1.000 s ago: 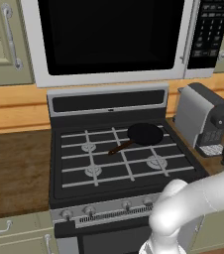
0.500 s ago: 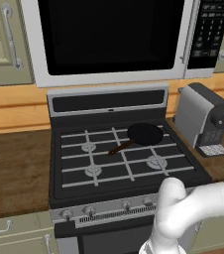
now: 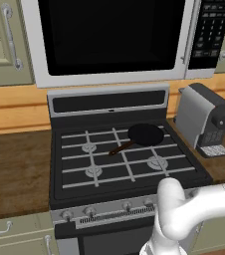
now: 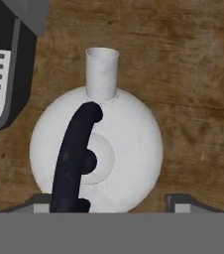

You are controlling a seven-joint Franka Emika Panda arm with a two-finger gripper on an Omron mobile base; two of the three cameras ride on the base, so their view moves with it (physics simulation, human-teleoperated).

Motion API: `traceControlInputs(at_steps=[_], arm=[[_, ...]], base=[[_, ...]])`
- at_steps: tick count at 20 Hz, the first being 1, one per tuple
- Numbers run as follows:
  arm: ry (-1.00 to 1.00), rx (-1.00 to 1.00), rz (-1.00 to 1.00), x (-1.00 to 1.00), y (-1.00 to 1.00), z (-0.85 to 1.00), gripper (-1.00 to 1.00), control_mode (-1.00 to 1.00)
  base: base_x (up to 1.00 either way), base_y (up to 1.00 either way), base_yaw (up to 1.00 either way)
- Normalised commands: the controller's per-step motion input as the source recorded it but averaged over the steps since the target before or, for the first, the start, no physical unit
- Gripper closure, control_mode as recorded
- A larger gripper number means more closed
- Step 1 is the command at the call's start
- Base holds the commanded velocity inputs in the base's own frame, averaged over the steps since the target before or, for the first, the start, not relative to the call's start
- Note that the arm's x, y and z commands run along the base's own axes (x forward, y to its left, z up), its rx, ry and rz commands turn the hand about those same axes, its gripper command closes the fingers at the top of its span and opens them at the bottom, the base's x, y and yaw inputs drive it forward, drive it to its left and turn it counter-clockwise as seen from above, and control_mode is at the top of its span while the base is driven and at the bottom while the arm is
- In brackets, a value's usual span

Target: Pick the kettle from the counter and place it on a stove burner. Then turn the burner on.

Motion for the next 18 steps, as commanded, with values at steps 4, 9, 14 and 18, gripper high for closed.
traceControlInputs(at_steps=[4,9,14,18], arm=[[-0.02,0.00,0.00,0.07,0.00,-0.01,1.00,-1.00],[-0.04,0.00,0.00,0.00,0.10,0.00,1.00,-1.00],[-0.12,0.02,0.00,-0.18,0.24,0.21,1.00,-1.00],[-0.41,0.08,0.00,-0.84,0.36,0.97,1.00,-1.00]], base=[[0.00,0.00,0.00],[0.00,0.00,0.00],[0.00,0.00,0.00],[0.00,0.00,0.00]])
